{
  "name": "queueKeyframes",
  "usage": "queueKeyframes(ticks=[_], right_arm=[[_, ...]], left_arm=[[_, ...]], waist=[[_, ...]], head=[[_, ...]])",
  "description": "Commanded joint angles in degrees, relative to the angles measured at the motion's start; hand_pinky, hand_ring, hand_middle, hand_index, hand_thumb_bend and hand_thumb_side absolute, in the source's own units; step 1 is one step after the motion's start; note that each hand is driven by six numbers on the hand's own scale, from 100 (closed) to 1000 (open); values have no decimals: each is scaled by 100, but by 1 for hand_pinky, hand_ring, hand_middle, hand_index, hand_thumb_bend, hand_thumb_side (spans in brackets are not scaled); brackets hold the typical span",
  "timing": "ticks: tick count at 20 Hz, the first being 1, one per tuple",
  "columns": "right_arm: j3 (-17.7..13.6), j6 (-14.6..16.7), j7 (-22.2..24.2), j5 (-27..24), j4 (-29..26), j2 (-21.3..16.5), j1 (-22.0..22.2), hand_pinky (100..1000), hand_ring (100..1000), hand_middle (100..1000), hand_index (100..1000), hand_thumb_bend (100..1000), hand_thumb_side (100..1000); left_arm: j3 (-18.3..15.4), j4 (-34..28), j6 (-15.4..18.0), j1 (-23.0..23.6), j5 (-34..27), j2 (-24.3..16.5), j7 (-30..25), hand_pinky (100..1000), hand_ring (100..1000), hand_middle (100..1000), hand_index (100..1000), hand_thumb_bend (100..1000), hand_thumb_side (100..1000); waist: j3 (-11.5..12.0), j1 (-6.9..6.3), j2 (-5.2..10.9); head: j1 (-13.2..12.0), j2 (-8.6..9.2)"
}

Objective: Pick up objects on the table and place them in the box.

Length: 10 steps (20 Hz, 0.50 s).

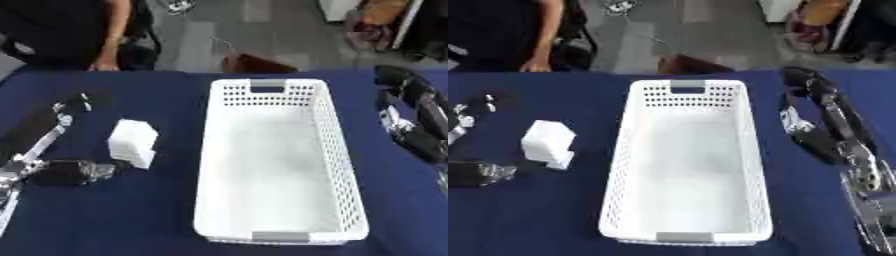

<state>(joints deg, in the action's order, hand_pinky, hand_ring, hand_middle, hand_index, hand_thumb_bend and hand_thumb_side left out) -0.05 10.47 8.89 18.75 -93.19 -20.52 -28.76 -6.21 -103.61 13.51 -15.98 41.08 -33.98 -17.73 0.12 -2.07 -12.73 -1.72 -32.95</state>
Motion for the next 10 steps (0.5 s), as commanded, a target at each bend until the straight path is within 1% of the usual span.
queueKeyframes(ticks=[1,6,10], right_arm=[[-29,19,-1,-39,-92,-128,-30,818,855,891,893,100,653],[-18,24,12,-39,-89,-131,-19,818,855,891,893,100,654],[-12,27,16,-38,-88,-130,-22,818,855,891,893,100,654]], left_arm=[[149,-136,104,-114,43,-576,-278,860,896,891,906,904,662],[321,-82,208,-276,-200,-1087,-577,851,892,891,901,912,668],[363,-90,235,-370,-285,-1208,-676,850,887,888,900,908,670]], waist=[[8,-12,124],[33,-30,141],[35,-27,143]], head=[[-67,42],[-78,16],[-85,21]])
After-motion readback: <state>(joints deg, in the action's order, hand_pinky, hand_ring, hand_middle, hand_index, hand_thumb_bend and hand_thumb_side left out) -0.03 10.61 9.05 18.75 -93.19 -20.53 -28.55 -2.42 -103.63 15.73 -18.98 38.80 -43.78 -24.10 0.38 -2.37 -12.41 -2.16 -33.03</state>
